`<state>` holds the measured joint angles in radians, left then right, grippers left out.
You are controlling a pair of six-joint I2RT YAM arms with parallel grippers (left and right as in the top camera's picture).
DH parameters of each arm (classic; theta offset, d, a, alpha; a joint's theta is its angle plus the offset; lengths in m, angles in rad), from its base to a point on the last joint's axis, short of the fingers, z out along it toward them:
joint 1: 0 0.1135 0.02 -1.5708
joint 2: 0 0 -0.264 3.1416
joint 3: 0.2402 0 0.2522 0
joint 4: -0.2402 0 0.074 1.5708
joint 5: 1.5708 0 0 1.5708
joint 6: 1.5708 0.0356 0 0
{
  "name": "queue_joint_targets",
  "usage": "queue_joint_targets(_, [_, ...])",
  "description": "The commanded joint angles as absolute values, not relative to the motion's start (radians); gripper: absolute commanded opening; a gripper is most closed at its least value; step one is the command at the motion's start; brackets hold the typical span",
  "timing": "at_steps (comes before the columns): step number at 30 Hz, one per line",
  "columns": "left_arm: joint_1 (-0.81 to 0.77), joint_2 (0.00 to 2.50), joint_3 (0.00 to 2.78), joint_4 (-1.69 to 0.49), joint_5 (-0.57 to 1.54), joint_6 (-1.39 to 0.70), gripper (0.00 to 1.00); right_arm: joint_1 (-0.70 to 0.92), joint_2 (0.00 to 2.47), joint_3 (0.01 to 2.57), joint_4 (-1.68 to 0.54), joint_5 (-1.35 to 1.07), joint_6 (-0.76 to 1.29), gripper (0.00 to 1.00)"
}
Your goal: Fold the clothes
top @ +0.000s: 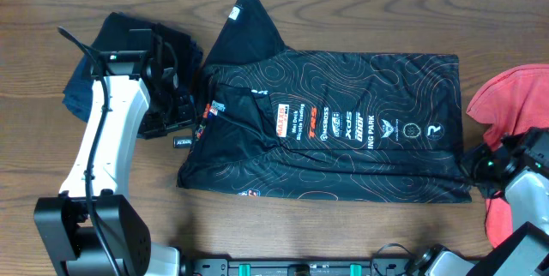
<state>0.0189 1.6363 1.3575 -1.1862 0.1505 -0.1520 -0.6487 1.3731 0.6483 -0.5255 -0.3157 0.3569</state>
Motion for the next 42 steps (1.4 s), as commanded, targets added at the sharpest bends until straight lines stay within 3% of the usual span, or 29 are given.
queue_joint_targets(1, [0.025,1.628,1.371,-1.183,0.15,-0.132,0.62,-0.635,1.358,0.669,-0.527,-0.335,0.369,0.01])
queue_joint_targets(2, [0.025,1.628,1.371,-1.184,0.15,-0.132,0.62,-0.635,1.358,0.669,-0.53,-0.321,0.368,0.08])
queue_joint_targets(4, [0.025,1.628,1.371,-1.184,0.15,-0.132,0.62,-0.635,1.358,0.669,-0.542,-0.275,0.346,0.36])
queue_joint_targets(14, [0.025,1.628,1.371,-1.177,0.15,-0.132,0.63,-0.634,1.435,0.636,-0.493,-0.207,0.343,0.4])
queue_joint_targets(19, [0.025,1.628,1.371,-1.177,0.15,-0.132,0.63,-0.635,1.505,0.635,-0.478,-0.244,0.343,0.38])
queue_joint_targets(24, [0.025,1.628,1.371,-1.177,0.15,-0.132,0.63,-0.635,1.512,0.637,-0.466,-0.282,0.342,0.19])
queue_joint_targets(29, [0.025,1.628,1.371,-1.176,0.15,-0.132,0.63,-0.635,1.455,0.648,-0.486,-0.286,0.342,0.1])
queue_joint_targets(42, [0.025,1.628,1.371,-1.172,0.15,-0.132,0.64,-0.635,1.346,0.672,-0.536,-0.29,0.403,0.01])
